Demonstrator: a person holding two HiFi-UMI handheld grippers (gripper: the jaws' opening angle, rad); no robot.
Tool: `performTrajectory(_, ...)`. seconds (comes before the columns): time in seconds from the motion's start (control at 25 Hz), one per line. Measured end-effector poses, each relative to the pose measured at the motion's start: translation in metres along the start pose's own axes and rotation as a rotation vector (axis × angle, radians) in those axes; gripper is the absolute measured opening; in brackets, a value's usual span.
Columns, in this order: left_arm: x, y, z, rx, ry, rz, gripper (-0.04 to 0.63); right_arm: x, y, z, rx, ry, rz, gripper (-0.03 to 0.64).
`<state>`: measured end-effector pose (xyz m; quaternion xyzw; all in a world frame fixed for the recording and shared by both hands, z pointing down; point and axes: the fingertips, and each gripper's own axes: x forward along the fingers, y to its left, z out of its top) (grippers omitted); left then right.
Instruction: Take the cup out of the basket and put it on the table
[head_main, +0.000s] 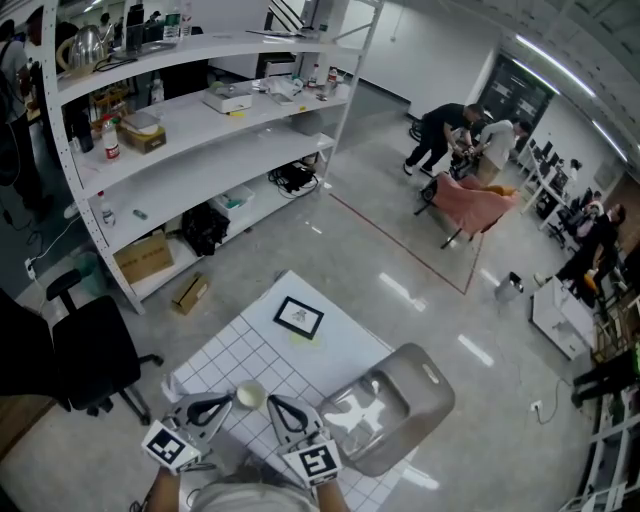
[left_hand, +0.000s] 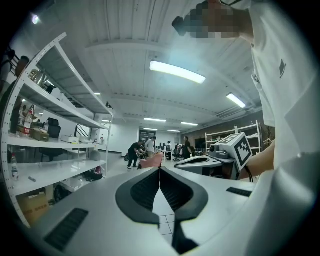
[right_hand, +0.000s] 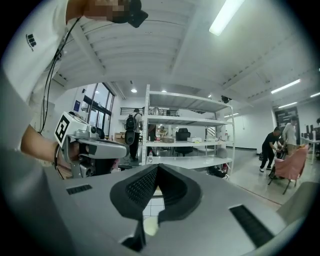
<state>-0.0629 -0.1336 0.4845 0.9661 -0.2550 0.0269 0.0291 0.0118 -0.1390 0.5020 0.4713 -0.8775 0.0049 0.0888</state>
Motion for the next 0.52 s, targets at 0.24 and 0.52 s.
performTrajectory(0.24, 0.001, 0.0019, -0.0008, 0.007, -0.002, 0.005, 0.012, 0.0021, -0.0023, -0.0035, 0.009, 0.01, 0.001, 0.008)
performTrajectory(0.52, 0.0017, 0.0047, -0.0041, 0.004, 0.0, 0.013, 0.012, 0.0055, 0.0017, -0.0085, -0.002, 0.016, 0.012, 0.008)
